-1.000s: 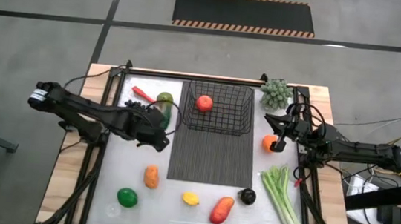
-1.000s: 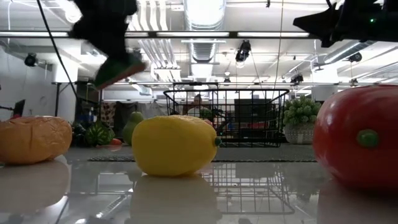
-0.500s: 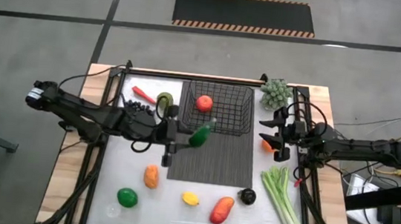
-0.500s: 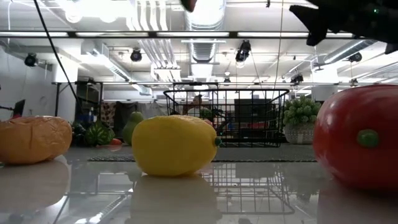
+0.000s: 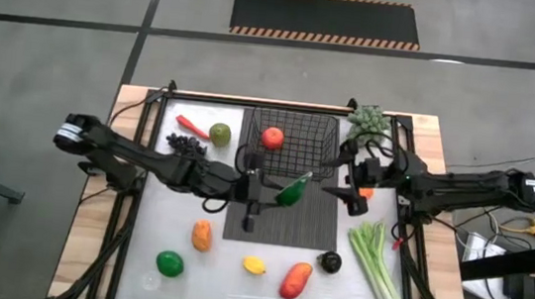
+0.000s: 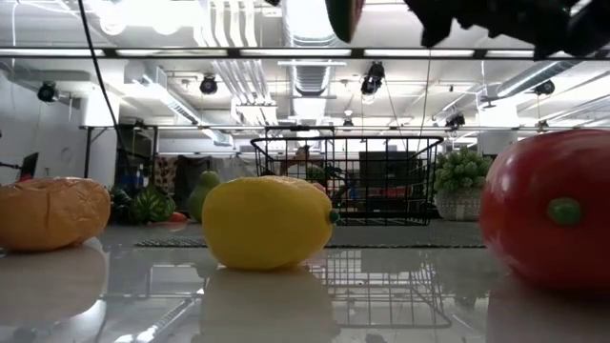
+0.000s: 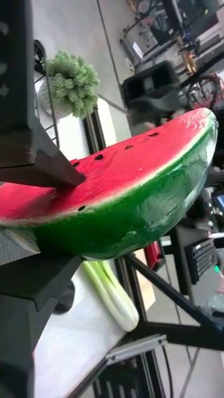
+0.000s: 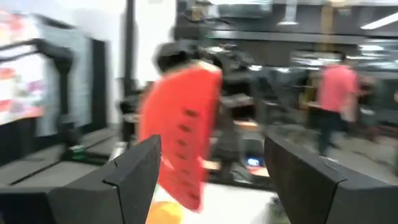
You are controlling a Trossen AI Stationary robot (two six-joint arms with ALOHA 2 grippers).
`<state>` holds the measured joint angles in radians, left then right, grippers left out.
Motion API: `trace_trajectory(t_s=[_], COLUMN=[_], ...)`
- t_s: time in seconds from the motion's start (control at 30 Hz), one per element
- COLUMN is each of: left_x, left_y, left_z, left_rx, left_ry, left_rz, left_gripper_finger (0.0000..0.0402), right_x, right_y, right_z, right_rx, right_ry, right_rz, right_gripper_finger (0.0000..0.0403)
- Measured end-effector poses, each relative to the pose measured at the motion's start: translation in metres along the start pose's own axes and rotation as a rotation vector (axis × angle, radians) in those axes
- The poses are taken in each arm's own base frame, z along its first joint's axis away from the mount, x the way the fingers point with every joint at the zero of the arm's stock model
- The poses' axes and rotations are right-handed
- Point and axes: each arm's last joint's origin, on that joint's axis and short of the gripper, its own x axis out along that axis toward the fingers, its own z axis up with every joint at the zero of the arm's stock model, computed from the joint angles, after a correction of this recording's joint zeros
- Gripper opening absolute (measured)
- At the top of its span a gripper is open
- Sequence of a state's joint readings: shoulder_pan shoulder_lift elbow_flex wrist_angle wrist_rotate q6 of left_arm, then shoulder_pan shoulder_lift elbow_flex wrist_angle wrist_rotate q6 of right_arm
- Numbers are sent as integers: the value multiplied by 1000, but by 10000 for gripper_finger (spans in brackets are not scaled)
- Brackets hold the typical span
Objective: Build produce basket
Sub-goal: Put the watermelon into the wire basket
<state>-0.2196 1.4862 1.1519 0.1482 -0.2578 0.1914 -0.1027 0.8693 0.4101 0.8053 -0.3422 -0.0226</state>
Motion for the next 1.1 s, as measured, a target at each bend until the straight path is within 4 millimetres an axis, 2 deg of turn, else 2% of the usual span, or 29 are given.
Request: trace_trajectory(t_s=[0.13, 0.27, 0.5, 0.63, 0.8, 0.97, 1.03, 1.1], left_x=[11, 17, 19, 20, 20, 20, 20, 20], left_y=[-1, -3, 0, 5, 6, 6, 5, 5], left_z=[-4, -4, -3, -2, -3, -3, -3, -4], left_rx=[-7, -16, -22, -28, -27, -33, -44, -52], left_ry=[-31, -94, -114, -135, -130, -128, -123, -119], left_rz=[-28, -92, -87, -67, -69, -73, -76, -76], left_gripper_finger=[131, 131, 131, 131, 131, 132, 143, 163], right_x=[17, 30, 49, 58, 67, 71, 71, 71], right_y=[-2, -6, -9, -10, -9, -10, -10, -10], right_z=[3, 8, 13, 9, 11, 10, 10, 9], right_rx=[35, 37, 49, 44, 6, -11, -11, -11], right_ry=[19, 9, 6, 20, 6, 7, 8, 9], right_rz=[125, 160, 299, 353, 382, 389, 392, 393], right_gripper_finger=[271, 270, 265, 254, 215, 142, 116, 113])
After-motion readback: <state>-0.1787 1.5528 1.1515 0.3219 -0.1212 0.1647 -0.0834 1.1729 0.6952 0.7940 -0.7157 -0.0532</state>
